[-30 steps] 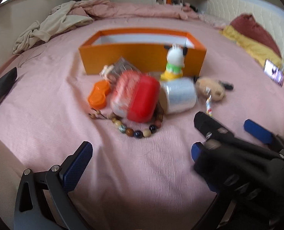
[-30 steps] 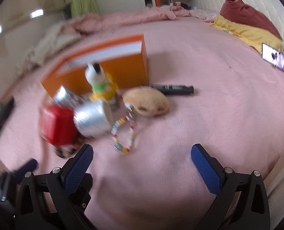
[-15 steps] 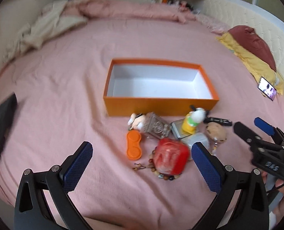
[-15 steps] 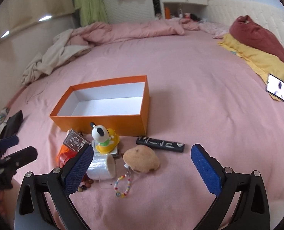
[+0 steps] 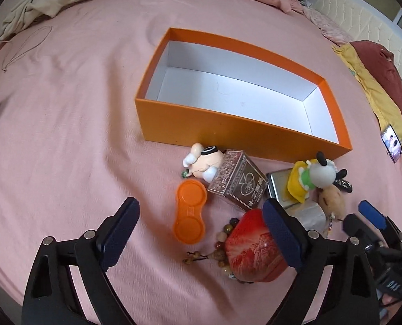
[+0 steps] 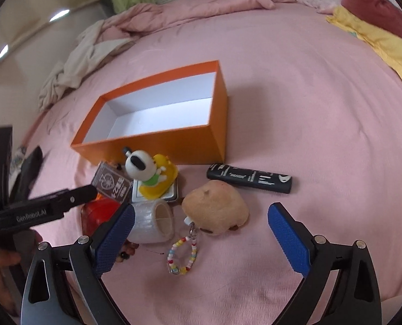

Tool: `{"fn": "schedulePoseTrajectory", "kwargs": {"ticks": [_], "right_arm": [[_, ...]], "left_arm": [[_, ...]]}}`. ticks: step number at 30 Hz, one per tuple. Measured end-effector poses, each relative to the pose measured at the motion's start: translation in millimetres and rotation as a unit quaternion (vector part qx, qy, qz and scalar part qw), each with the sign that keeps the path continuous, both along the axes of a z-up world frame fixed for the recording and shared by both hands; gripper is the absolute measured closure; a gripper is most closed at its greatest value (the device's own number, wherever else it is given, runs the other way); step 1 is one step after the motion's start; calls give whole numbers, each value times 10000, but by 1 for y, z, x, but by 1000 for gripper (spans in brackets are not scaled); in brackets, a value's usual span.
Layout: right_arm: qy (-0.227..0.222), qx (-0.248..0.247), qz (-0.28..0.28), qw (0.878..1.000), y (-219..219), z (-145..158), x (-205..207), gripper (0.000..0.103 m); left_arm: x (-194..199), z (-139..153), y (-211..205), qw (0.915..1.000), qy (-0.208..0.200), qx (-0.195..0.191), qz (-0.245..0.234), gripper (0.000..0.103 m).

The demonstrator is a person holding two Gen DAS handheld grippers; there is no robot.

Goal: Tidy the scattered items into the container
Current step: 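Grasp the red case with the left gripper while the right reaches for the plush bear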

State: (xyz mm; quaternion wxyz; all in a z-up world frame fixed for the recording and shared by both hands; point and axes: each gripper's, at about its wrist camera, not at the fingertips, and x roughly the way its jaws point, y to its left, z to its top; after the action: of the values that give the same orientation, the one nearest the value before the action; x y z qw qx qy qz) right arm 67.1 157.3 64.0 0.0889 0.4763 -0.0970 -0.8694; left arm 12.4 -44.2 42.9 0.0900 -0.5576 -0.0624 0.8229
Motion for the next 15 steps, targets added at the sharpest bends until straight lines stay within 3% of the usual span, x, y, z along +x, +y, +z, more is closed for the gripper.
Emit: {"fn": "schedulePoseTrajectory", "kwargs": {"ticks": [5,8,10,15], "right_arm": [[-132,194,73,9997,-9,-13,-7,6],[-401,-258,-195,9987,6,-19,-13,12],[-574,-625,-293,9960,16,-21,-15,18],[-670,-793,-350,9940,19,-23,-18,19]], "left_arm": [[20,10,0,9997,122,172,-135,11],[30,20,8,9985,380,186,-345,11],[33,17,16,9978,286,260,-547,11],[30,4,36,9967,109,-18,-807,14]]}}
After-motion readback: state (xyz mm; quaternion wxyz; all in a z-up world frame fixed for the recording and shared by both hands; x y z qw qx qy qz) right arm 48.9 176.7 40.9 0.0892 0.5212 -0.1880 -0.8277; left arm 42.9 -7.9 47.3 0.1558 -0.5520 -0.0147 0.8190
